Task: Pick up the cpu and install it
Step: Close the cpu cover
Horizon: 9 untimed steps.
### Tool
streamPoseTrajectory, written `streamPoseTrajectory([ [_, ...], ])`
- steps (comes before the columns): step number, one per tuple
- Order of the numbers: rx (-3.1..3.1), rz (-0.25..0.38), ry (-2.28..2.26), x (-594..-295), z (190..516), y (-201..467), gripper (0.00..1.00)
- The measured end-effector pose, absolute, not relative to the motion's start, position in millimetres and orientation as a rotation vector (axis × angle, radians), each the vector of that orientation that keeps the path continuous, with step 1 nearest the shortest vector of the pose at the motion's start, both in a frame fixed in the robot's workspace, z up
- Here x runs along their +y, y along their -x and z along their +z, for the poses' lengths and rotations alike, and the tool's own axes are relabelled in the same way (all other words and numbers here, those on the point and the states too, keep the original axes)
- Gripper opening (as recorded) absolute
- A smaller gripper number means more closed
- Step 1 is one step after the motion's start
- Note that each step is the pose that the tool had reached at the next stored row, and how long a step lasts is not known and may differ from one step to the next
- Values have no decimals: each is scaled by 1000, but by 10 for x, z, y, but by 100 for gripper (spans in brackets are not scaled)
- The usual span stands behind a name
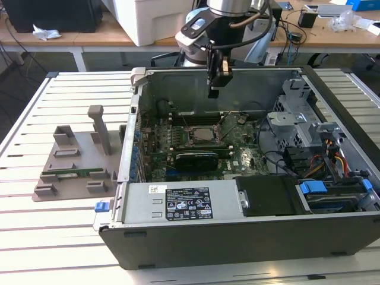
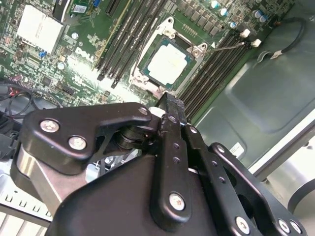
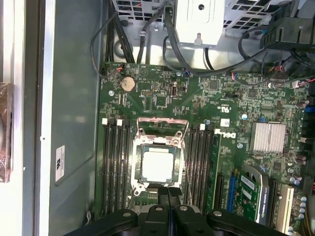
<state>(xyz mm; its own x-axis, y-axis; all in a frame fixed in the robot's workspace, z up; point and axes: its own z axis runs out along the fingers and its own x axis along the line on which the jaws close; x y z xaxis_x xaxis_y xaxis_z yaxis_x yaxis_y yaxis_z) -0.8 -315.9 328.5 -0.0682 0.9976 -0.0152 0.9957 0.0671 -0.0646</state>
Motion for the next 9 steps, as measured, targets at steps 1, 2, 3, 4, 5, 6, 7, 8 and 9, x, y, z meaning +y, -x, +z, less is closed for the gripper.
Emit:
streamPoseTrajectory([
  [1, -2270, 90, 2122, -3159, 3286, 0, 11],
  [2, -2270, 90, 2122, -3158, 3285, -15, 11],
  [3, -2270, 90, 2122, -3158, 3286, -49, 11],
  [4, -2270, 90, 2121, -3155, 3285, -116, 11],
  [5, -2269, 92, 2121, -3145, 3284, -235, 11],
  [6, -2269, 93, 2120, -3139, 3284, -306, 11],
  [7, -2269, 93, 2120, -3135, 3284, -335, 11],
  [8, -2269, 93, 2119, -3132, 3283, -367, 11],
  [9, -2268, 94, 2119, -3125, 3281, -431, 11],
])
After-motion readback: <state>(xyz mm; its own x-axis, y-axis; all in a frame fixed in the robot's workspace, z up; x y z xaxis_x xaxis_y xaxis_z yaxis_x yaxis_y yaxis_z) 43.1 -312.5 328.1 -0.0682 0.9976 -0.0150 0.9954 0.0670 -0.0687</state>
